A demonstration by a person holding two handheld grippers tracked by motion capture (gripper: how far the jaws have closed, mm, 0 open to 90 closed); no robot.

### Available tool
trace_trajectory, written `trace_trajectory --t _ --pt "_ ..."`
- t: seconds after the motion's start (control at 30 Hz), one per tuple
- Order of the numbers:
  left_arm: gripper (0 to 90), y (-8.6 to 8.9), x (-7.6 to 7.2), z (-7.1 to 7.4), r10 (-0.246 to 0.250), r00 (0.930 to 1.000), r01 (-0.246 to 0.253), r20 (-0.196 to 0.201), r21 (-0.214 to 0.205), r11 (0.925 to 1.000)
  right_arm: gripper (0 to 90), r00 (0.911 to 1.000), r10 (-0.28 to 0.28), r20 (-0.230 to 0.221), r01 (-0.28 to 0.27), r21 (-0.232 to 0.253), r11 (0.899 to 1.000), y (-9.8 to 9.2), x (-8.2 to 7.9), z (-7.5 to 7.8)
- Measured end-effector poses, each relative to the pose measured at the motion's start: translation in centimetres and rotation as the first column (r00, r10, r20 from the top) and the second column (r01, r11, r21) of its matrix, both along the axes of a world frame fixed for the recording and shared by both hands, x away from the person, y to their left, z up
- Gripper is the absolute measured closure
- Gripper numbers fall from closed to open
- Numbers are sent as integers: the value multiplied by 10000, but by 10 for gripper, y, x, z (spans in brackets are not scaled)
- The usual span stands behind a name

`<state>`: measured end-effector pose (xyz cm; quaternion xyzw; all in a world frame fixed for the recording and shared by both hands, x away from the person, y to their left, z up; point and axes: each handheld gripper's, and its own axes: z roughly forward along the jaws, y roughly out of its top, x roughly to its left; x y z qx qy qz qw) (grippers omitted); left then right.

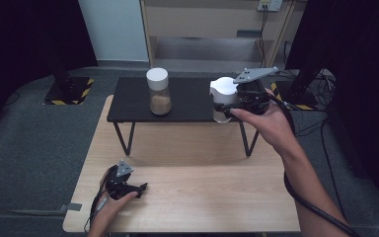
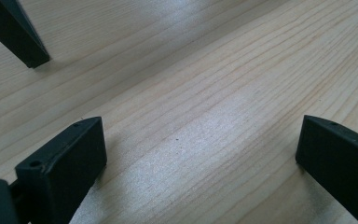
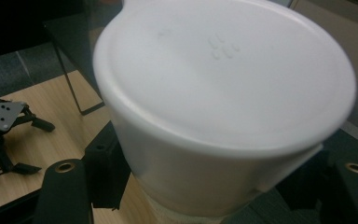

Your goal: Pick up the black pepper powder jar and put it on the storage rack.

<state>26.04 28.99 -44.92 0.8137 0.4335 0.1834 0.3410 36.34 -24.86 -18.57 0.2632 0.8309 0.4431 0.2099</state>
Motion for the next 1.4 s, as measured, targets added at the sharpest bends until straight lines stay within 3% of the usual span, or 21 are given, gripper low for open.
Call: trace_trajectory --t 0.57,0.73,1.03,1.4 --pt "0 0 1 0 -20 10000 20 -30 1 10000 315 9994 -1 -335 2 48 10000 9 38 -10" --pt "0 0 1 0 -20 10000 20 -30 5 10000 315 9990 -54 -441 64 233 9997 7 43 -14" --pt "0 -1 1 0 -14 10000 14 -26 11 10000 315 9981 -146 -600 151 82 9999 10 49 -16" --pt "0 -1 1 0 -9 10000 9 -21 16 10000 312 9984 -154 -543 179 455 9988 2 48 -25"
